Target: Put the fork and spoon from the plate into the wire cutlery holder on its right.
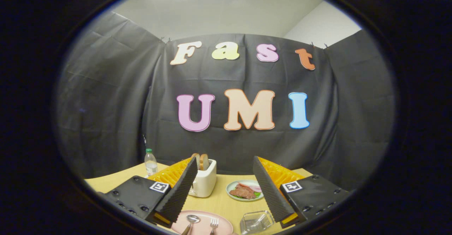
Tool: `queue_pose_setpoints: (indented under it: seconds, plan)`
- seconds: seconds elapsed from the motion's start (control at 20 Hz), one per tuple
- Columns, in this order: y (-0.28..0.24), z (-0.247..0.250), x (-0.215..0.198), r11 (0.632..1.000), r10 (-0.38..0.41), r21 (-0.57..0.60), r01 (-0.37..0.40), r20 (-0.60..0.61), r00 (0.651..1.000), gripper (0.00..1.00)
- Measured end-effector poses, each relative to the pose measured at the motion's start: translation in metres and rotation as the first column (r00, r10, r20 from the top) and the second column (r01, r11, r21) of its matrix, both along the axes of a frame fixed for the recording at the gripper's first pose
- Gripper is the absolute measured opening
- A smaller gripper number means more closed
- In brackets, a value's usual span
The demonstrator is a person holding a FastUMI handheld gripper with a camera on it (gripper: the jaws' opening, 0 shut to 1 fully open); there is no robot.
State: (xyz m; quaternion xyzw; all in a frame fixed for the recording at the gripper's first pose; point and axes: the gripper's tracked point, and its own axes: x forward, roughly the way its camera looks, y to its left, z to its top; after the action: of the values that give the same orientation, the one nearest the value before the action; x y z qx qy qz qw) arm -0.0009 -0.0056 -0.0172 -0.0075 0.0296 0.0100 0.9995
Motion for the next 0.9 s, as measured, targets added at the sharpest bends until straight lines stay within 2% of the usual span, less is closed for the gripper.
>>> queue_pose_setpoints:
  seconds: [0.35,0.5,0.65,0.9]
  plan:
    - [0.0,-0.032,-0.006,1.0,0.015,-0.011,-0.016,-0.079,0.997,0.99]
    - [0.004,-0.056,-0.009,0.999,0.038,-0.013,-0.04,-0.15,0.988,0.99]
    - [0.015,-0.093,-0.016,0.996,0.082,0.003,-0.084,-0.258,0.963,1.0]
    - [0.019,-0.146,-0.027,0.995,0.098,0.014,-0.101,-0.412,0.906,1.0]
